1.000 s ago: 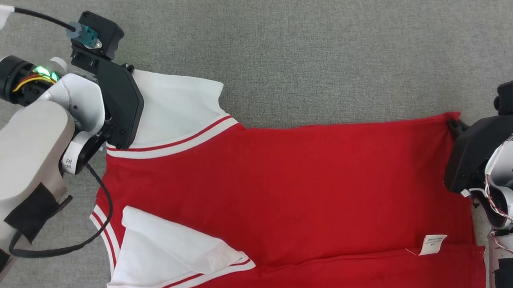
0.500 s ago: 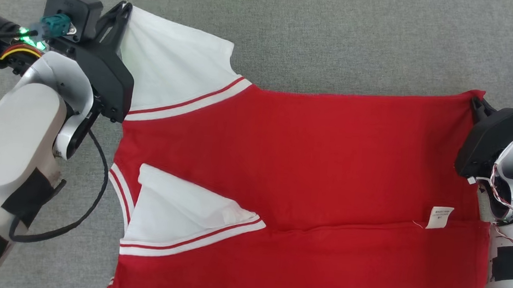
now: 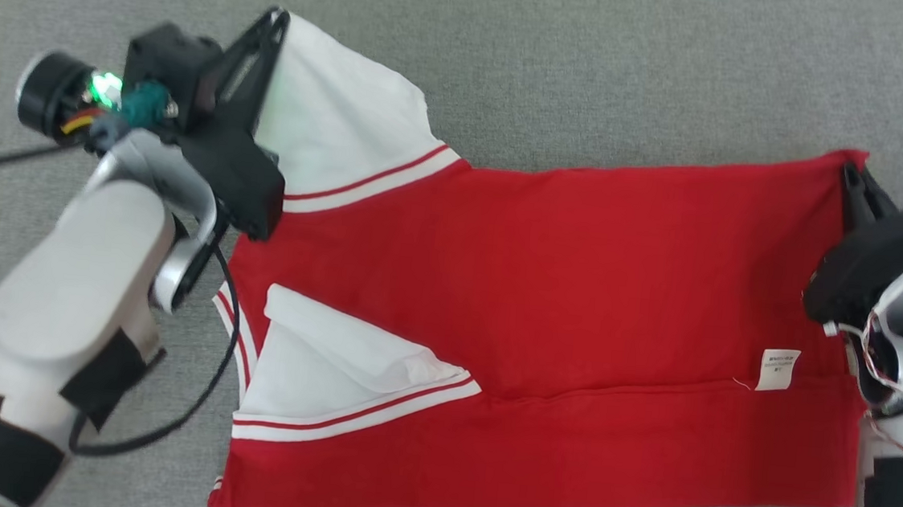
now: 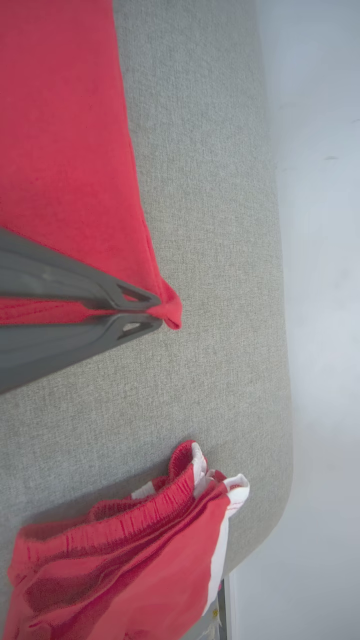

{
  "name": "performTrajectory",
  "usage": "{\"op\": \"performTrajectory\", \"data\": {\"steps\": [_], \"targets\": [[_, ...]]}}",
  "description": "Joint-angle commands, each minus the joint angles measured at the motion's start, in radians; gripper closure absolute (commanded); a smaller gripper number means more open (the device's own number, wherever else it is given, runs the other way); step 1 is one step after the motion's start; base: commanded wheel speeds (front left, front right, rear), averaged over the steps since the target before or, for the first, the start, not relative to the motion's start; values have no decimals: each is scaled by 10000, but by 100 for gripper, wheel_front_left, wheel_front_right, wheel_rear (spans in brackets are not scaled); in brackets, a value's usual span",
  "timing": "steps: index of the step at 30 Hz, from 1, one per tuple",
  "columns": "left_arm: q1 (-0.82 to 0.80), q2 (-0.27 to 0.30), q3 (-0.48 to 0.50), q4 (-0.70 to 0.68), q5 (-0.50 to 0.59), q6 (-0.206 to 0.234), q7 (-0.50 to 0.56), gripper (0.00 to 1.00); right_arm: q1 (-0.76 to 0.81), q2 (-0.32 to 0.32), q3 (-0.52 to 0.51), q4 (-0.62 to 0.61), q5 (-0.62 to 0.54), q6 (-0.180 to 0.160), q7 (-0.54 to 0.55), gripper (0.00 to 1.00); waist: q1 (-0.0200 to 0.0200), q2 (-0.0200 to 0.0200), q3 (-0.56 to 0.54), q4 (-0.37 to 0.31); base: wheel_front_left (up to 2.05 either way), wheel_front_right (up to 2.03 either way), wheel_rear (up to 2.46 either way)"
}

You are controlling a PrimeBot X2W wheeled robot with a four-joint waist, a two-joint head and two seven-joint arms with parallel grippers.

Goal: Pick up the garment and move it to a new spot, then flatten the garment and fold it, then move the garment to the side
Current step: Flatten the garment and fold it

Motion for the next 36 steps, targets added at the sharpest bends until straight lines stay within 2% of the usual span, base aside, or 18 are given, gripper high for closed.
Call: {"op": "performTrajectory", "data": {"steps": [1,7,14,20,28,36], "targets": [[455,36,17,-317,-56,164,-227,100,409,-20,-54,-212,170,7,-77,100,0,0,-272,203,0,0,0],[1934,310,2,-1713,-239,654,-515,100,1539,-76,-265,-1013,418,7,-152,100,0,0,-716,494,0,0,0],[4346,838,-70,-4169,-615,1658,-424,100,3036,139,-665,-2151,458,7,-307,100,0,0,-1092,872,0,0,0],[6021,996,-132,-5584,-967,2396,-447,100,3729,-9,-890,-2227,243,7,-522,100,0,0,-1309,1075,0,0,0],[7329,947,-212,-6181,-1478,2850,-512,100,4256,-572,-755,-1791,107,7,-546,100,0,0,-1573,1173,0,0,0],[7956,898,-434,-6143,-1715,2863,-503,100,5020,-1294,-375,-1924,264,7,-404,100,0,0,-1746,1214,0,0,0]]}}
